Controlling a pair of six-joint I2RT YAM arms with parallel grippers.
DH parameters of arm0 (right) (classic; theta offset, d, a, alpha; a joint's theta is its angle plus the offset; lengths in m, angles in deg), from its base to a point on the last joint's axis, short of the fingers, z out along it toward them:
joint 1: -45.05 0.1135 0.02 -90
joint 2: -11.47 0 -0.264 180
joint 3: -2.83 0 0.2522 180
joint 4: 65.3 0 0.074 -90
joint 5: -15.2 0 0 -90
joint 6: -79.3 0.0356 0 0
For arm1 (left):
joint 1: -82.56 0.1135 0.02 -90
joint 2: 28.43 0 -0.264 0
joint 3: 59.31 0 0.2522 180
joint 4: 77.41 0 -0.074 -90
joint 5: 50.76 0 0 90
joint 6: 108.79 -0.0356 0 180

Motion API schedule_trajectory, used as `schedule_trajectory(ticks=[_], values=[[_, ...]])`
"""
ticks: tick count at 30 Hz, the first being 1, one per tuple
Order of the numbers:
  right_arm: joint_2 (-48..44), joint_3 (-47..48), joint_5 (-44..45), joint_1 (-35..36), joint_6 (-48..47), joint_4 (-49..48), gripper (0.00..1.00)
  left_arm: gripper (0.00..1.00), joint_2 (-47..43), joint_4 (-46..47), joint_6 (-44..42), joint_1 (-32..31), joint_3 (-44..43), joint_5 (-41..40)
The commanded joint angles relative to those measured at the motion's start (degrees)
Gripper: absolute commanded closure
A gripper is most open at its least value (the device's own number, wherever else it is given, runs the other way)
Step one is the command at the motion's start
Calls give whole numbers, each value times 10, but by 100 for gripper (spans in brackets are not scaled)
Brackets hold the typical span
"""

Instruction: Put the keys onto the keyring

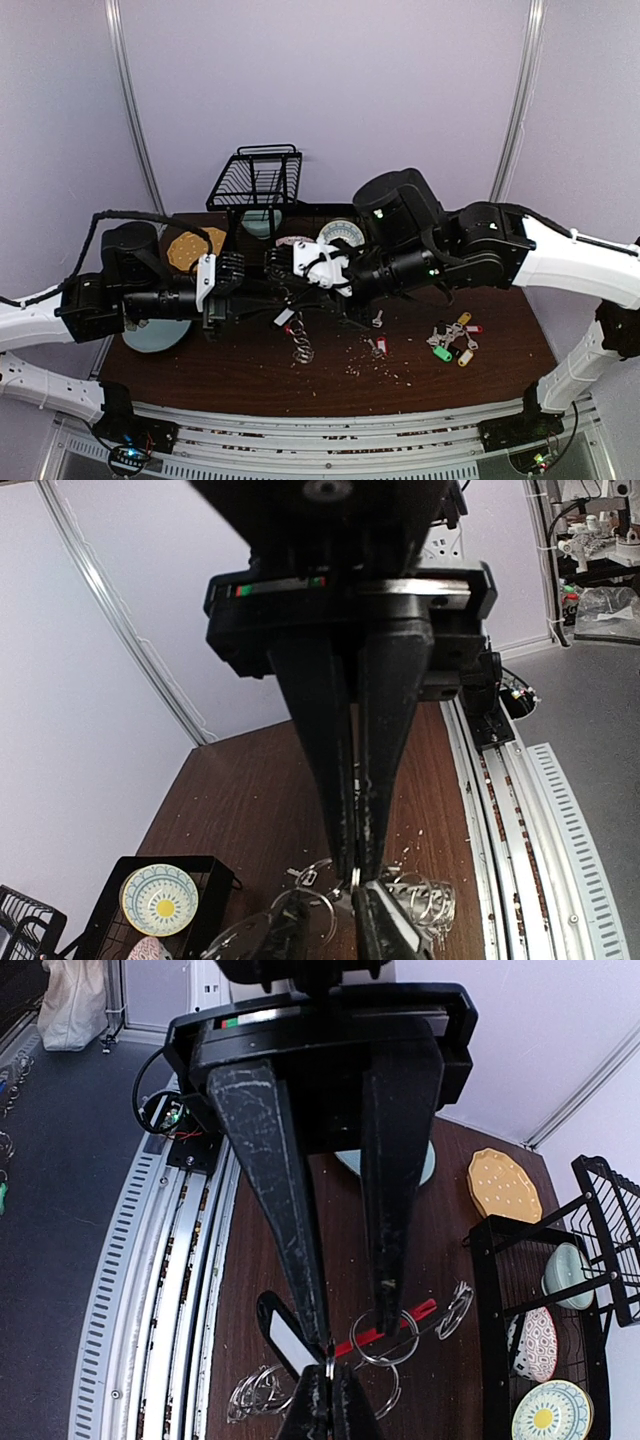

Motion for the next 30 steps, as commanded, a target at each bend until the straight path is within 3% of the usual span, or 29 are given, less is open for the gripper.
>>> schedule_trajectory(ticks=[1,6,23,30], values=[[-27,0,-22,7,-3,-29,100,78,2,-24,-22,2,-16,-12],[-26,-2,-21,7,-2,-37,100,73,17,-31,-24,2,-26,20],[-21,-13,-2,6,3,-63,100,89,11,70,14,1,4,47],[-15,-10,-3,7,5,-71,100,85,24,69,12,-4,-1,28]])
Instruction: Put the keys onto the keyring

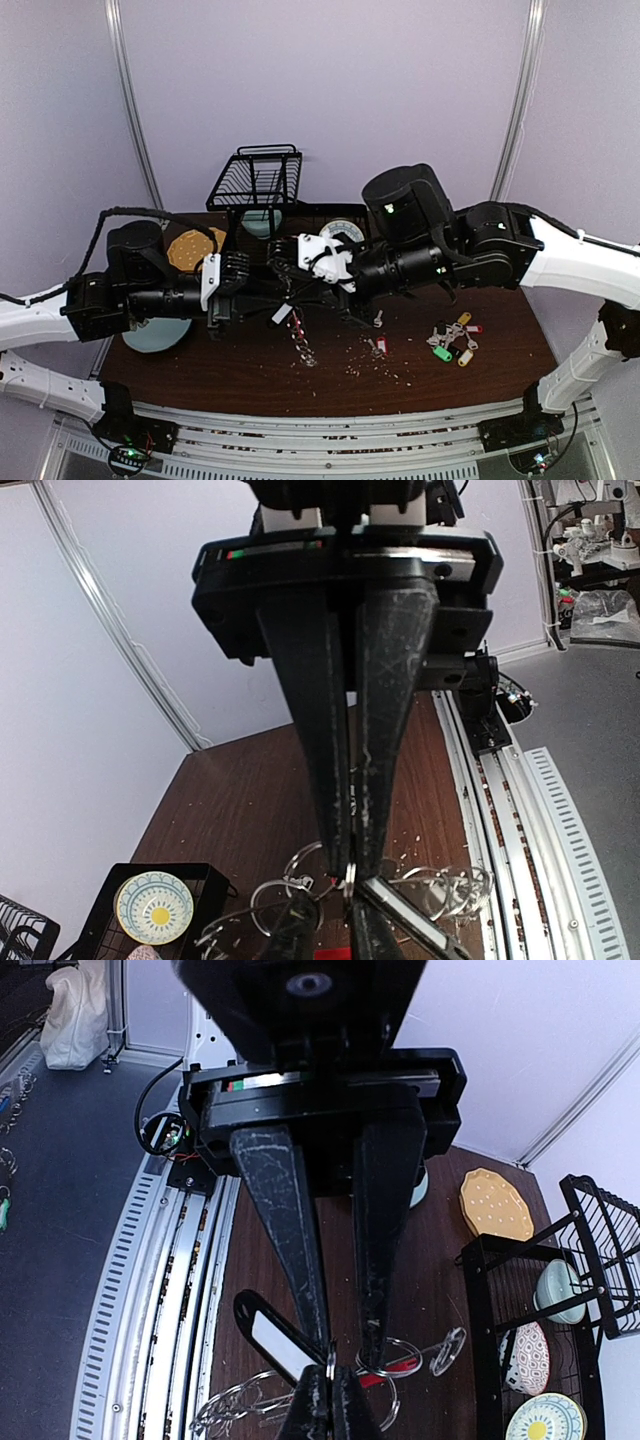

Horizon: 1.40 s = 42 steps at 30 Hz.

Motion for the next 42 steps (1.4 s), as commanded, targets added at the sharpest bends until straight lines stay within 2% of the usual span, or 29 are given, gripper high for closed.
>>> schedule_trajectory(ticks=[1,4,7,8,17,25,27,29,31,39,42], values=[[1,-2,3,4,4,-45,100,85,12,53,8,-6,-2,6],[3,-1,6,4,8,-53,100,85,16,54,6,-8,-2,5],[6,0,3,4,11,-61,100,99,14,57,5,-10,2,0],[6,-1,2,4,11,-61,100,100,12,60,4,-10,3,-4],[-11,-33,1,-2,29,-93,100,100,-16,118,33,-10,43,-54],[-28,-65,-18,-15,48,-128,100,100,-28,171,56,-10,68,-57],[-28,-70,-19,-17,50,-135,96,100,-30,184,61,-10,74,-55],[-29,-74,-15,-18,55,-139,85,100,-31,191,65,-10,77,-56],[-31,-78,-11,-20,58,-140,80,100,-32,192,67,-10,78,-61],[-80,-151,-13,-42,115,-210,62,100,-49,221,78,-10,101,-79],[-102,-177,-21,-57,160,-254,55,100,-53,242,97,-10,109,-113]])
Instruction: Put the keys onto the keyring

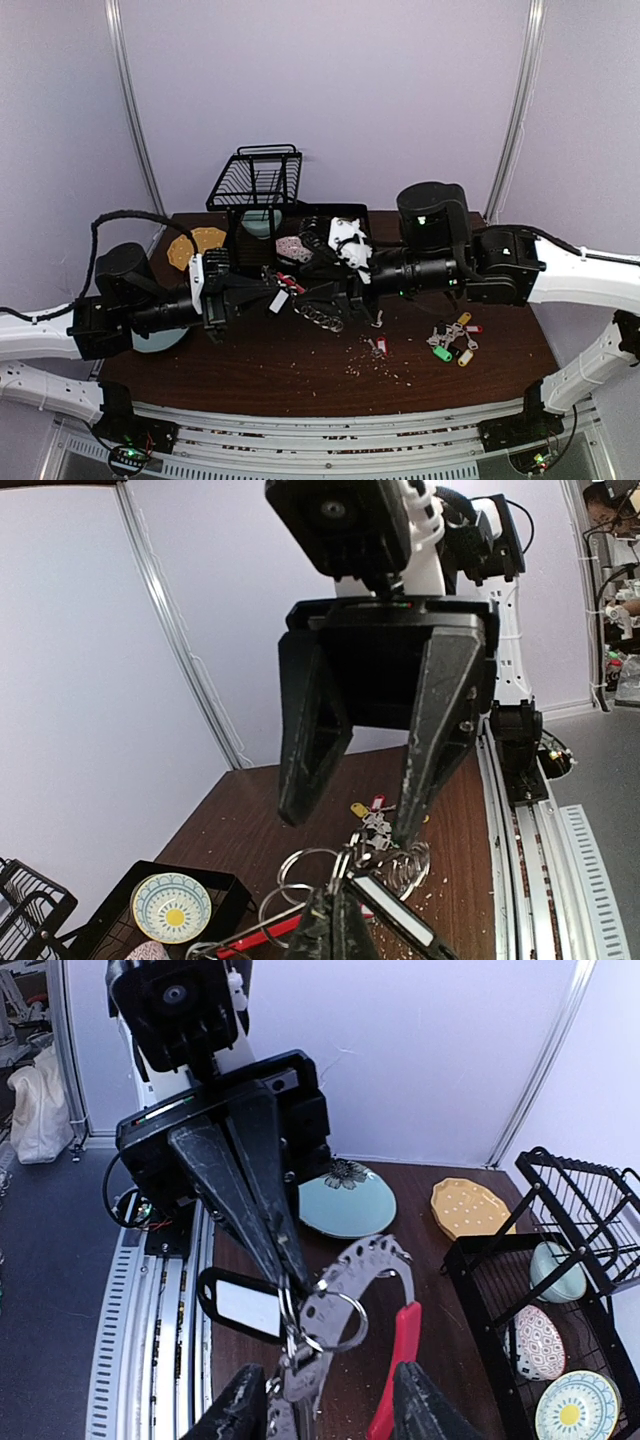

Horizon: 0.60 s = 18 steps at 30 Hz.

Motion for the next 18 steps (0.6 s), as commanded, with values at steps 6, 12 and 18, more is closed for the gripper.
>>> schedule_trajectory(ticks=[6,12,18], values=[[-62,-57,41,-18,231,-166,66,100,-20,126,79,-4,34,-170],[-52,-83,-2,12,267,-213,67,100,-11,156,101,-3,44,-179],[-33,-59,-79,7,245,-240,82,100,-24,190,107,-3,62,-103]])
